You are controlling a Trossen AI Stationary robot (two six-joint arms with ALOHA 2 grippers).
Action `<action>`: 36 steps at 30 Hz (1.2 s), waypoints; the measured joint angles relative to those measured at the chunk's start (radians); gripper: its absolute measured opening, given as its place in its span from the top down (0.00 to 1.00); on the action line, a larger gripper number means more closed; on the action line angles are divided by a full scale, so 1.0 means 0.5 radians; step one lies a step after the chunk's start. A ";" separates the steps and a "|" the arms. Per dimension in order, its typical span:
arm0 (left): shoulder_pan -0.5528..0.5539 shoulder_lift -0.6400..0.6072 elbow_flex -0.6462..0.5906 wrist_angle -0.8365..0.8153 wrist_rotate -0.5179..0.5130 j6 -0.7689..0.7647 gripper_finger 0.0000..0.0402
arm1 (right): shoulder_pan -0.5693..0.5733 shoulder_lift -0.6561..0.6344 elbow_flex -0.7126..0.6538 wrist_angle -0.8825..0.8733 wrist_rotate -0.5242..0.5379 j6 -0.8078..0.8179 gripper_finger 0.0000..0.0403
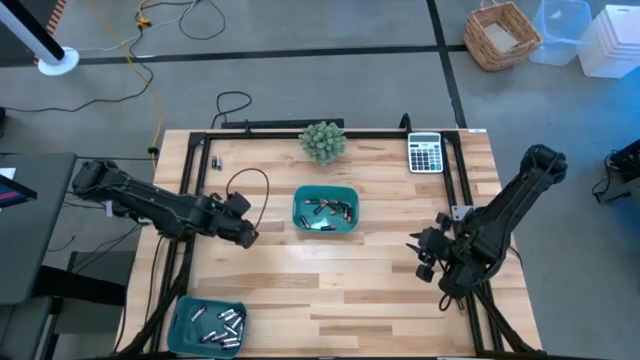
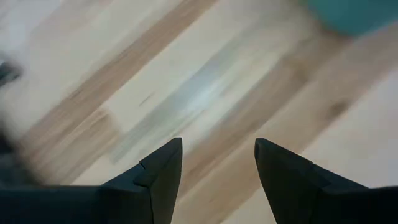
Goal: Sort batteries
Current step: Put the black battery into the green bin
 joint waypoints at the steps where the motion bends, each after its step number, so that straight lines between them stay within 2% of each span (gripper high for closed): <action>1: 0.012 0.008 0.000 -0.063 0.017 -0.037 0.51 | 0.000 0.008 0.000 0.001 0.000 0.000 0.66; 5: 0.037 0.013 0.000 -0.137 0.079 -0.073 0.51 | 0.000 0.032 0.000 0.014 -0.002 0.002 0.66; 9: 0.037 0.023 0.000 0.164 0.072 0.127 0.51 | 0.000 0.032 0.001 0.014 -0.153 0.051 0.66; 17: 0.037 0.027 0.000 0.817 -0.098 0.592 0.51 | 0.005 0.037 0.001 0.013 -0.974 0.333 0.66; 20: 0.037 0.028 0.000 0.933 -0.135 0.687 0.51 | 0.044 0.037 0.001 -0.002 -1.294 0.434 0.66; 26: 0.036 0.027 0.000 1.012 -0.235 0.788 0.51 | 0.195 0.037 0.001 -0.015 -1.777 0.694 0.65; 30: 0.036 0.027 0.000 1.008 -0.335 0.824 0.51 | 0.330 0.037 0.001 0.026 -1.943 0.931 0.61; 36: 0.036 0.027 0.000 0.984 -0.410 0.909 0.51 | 0.497 0.108 0.002 0.195 -1.962 1.268 0.49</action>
